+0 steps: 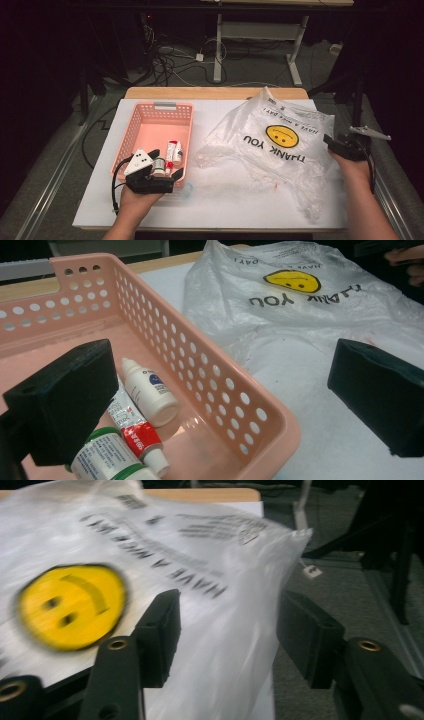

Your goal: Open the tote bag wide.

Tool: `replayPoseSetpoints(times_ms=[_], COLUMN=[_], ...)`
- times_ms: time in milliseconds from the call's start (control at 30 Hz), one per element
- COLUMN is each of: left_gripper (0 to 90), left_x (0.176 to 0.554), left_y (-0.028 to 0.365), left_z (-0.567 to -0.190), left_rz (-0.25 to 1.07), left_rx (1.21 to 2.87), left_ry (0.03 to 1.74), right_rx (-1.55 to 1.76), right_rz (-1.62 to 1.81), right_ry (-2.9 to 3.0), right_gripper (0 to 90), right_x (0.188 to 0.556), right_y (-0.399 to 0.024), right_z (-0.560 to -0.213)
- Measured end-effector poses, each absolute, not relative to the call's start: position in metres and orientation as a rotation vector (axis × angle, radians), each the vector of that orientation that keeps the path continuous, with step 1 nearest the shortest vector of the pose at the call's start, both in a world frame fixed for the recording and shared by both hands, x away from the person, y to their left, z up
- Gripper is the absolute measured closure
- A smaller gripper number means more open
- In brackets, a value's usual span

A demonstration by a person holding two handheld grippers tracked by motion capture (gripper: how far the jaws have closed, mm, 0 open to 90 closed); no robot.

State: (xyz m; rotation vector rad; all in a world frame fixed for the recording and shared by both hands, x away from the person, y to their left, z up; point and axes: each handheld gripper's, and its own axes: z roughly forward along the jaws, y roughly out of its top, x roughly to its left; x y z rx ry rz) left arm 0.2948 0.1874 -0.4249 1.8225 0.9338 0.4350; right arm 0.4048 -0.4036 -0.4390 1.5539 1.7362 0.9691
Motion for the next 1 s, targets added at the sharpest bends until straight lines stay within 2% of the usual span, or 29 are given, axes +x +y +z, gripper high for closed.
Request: replayPoseSetpoints(times_ms=[200,367,500,833,900,933,967,1000], left_gripper=[0.0,0.0,0.0,0.0,0.0,0.0,0.0,0.0], left_x=[0.295,0.296,0.297,0.301,0.302,0.303,0.304,0.305], left_y=[0.185,0.191,0.190,0.182,0.181,0.180,0.180,0.180], left_z=[-0.430,-0.431,-0.431,-0.429,-0.430,-0.431,-0.431,-0.431], left_rz=[0.452,0.450,0.444,0.461,0.455,0.455,0.454,0.450], left_rx=[1.854,1.832,1.818,1.838,1.843,1.845,1.844,1.848], left_ry=[0.936,0.942,0.963,0.940,0.933,0.931,0.931,0.930], right_rx=[1.472,1.461,1.524,1.515,1.518,1.518,1.487,1.487], right_rz=[1.043,1.057,1.108,1.032,1.024,1.024,0.999,0.999], right_ry=[1.840,1.888,1.901,2.043,2.037,2.037,2.057,2.057], right_gripper=[38.9,41.1,43.2,61.3,69.0,69.0,80.9,80.9], right_x=[0.336,0.281,0.259,0.251,0.251,0.251,0.249,0.249], right_y=[-0.382,-0.371,-0.376,-0.377,-0.377,-0.377,-0.375,-0.375], right_z=[-0.436,-0.445,-0.454,-0.476,-0.477,-0.477,-0.477,-0.477])
